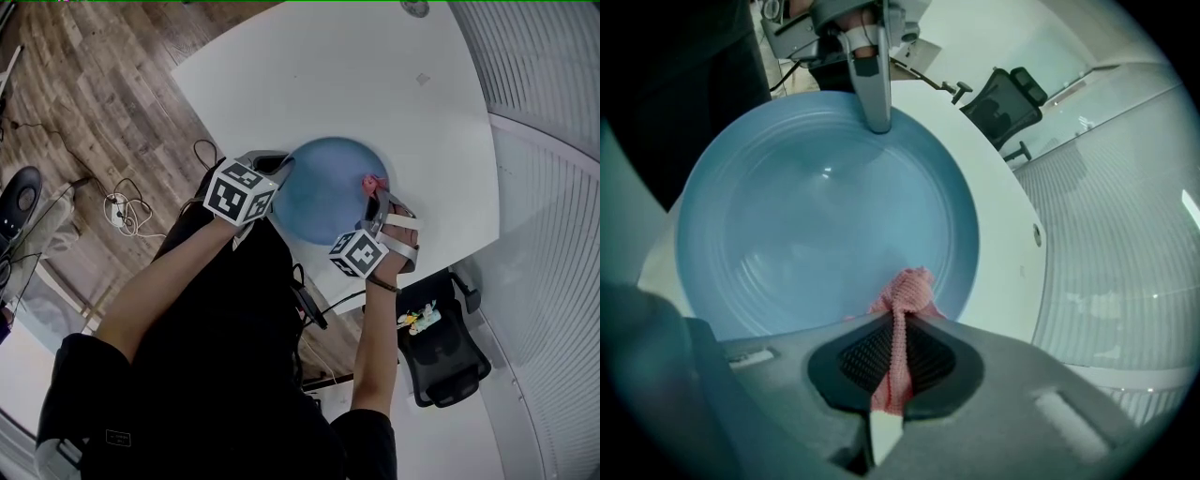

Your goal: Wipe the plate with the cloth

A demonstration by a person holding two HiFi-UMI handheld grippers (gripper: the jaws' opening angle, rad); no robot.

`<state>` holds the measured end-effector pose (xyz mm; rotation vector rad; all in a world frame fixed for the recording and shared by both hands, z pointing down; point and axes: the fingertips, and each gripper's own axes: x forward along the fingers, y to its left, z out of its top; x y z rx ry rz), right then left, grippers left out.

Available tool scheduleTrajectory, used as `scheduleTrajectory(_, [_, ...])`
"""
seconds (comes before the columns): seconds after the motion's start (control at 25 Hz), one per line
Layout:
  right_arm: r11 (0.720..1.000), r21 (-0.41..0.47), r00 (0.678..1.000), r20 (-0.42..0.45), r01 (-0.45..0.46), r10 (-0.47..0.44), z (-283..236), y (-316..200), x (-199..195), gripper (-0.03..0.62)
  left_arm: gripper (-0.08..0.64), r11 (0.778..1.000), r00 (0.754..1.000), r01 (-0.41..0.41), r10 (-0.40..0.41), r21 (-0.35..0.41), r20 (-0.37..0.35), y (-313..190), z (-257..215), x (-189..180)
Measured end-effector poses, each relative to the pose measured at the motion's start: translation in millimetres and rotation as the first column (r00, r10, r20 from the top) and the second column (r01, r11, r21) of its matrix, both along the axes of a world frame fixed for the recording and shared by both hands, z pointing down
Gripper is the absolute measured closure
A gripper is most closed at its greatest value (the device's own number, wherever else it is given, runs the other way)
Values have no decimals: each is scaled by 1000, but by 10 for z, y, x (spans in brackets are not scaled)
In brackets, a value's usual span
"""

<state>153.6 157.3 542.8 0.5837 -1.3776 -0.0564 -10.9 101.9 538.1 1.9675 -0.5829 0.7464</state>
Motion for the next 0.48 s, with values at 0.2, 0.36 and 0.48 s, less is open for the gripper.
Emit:
scheduleTrajectory(0.2, [999,-41,1000,11,-24,25,-14,195,-7,580,545,1000,1000,13,-13,-15,-11,-5,7,-2])
scheduleTrajectory(0.36, [997,-80,1000,19,-20,22,-12,373,-52,579,545,1000,1000,24,-24,-17,-11,-7,7,-8])
scheduleTrajectory(0.48, [992,-121,999,30,-23,26,-10,507,-95,580,545,1000,1000,20,-21,-15,-11,-7,5,6])
